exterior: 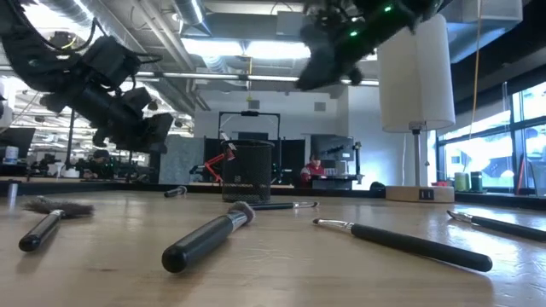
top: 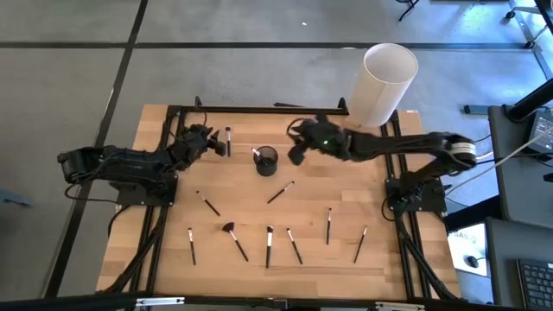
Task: Put items in baskets/containers
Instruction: Put the black powder brush into the black pen holder
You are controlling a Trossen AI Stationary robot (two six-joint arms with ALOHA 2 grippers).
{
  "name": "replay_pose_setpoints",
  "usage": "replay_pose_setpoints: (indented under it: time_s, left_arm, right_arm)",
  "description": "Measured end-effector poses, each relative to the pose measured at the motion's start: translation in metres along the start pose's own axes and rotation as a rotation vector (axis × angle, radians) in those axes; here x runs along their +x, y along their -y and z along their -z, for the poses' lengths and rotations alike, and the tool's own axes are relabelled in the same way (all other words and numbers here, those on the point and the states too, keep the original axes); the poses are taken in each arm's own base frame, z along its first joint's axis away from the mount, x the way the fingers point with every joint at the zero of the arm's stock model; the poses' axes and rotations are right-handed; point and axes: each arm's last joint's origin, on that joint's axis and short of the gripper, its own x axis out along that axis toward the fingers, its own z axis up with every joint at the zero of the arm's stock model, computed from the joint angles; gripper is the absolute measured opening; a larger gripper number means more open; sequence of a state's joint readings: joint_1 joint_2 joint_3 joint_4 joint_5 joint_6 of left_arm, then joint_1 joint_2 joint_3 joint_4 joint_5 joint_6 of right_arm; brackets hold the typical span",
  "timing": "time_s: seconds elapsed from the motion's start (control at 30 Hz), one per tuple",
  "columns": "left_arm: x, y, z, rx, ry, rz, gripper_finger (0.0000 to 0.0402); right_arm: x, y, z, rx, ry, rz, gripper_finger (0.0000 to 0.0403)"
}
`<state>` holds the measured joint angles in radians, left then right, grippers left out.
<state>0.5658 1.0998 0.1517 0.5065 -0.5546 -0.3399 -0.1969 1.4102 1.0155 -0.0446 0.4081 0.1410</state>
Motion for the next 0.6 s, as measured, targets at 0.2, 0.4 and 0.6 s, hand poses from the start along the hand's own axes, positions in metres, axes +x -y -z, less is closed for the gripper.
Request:
replay_pose_setpoints:
  time_s: [0.2,0.4,0.6]
  left_arm:
    - [0.024,-0.003,-0.039,-0.137,-0.034,0.04,0.013]
    - [0.057,-0.001,-0.053,-0.079,-0.245,-0.042,0.0163]
    - [0.092,0.003,-0.054,-0.125,-0.476,0.014,0.0199]
  right_arm:
    - [-0.017,0.016,0.003,0.015,-0.084,0.027,0.011]
    - [-0.01,0.014,0.016,-0.004,-0.198,0.006,0.011]
    - [0.013,0.01,0.033,-0.035,-0.279,-0.019,0.011]
